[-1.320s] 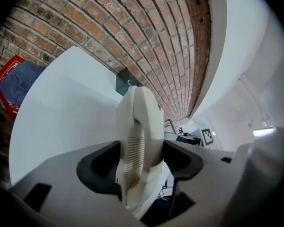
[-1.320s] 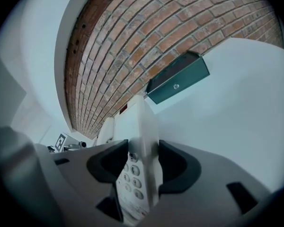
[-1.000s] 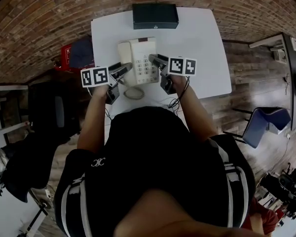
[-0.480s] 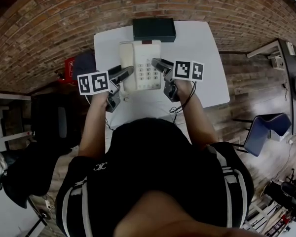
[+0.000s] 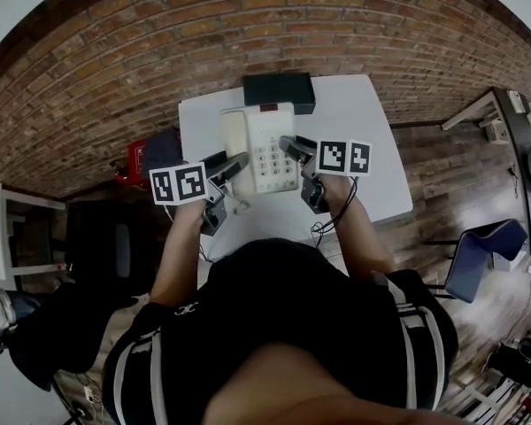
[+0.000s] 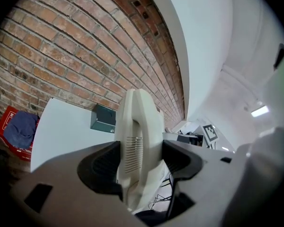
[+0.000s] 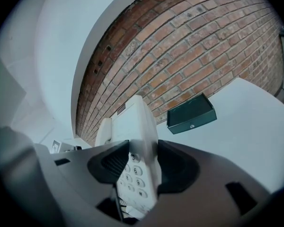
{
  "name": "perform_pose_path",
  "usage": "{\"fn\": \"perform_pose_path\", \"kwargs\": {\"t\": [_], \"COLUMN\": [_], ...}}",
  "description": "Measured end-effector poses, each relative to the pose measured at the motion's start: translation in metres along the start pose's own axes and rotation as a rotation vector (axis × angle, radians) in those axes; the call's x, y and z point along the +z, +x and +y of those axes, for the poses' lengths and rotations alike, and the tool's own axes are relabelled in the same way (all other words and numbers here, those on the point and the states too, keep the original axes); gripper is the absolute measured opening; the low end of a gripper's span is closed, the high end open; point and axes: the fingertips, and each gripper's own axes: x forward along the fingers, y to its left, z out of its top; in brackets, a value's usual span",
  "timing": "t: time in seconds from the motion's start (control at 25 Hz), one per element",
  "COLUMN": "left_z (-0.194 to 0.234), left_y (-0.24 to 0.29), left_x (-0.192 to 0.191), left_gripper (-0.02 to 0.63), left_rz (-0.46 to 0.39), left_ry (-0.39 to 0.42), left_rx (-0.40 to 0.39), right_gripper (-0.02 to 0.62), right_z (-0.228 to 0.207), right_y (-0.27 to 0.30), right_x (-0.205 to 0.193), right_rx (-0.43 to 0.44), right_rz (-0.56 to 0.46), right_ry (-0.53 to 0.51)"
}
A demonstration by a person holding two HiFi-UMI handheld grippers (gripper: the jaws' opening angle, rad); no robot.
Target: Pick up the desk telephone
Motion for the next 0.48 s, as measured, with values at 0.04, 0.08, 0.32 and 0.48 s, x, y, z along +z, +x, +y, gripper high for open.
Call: {"fn": "perform_pose_path", "kwargs": {"t": [0.04, 0.08, 0.32, 0.48], "left_z": [0.0002, 0.0006, 0.001, 0.0001], "left_y": [0.0007, 0.0015, 0.0033, 0.0027], "left_x": [0.0002, 0.0003, 0.0001, 0.0007], "left_gripper": [0.282, 0.282, 0.281, 0.282], "left_rz": [0.004, 0.01, 0.032, 0.031], "left_ry": [0.002, 0.005, 0.024, 0.029], "left_rx": [0.001, 0.001, 0.0, 0.002], "right_gripper": [0.179, 0.178, 0.178, 0.178], "right_z": [-0.0006, -0.0013, -0.0041, -0.0028], "right_y": [0.0002, 0.0003, -0.0004, -0.0004], "right_x": [0.0002, 0.0001, -0.0022, -0.0008], "right_rx": [0.001, 0.002, -0.01, -0.011], "right_rz": [0.001, 0.002, 0.001, 0.003], "right_ry": [0.001, 0.004, 0.014, 0.006]}}
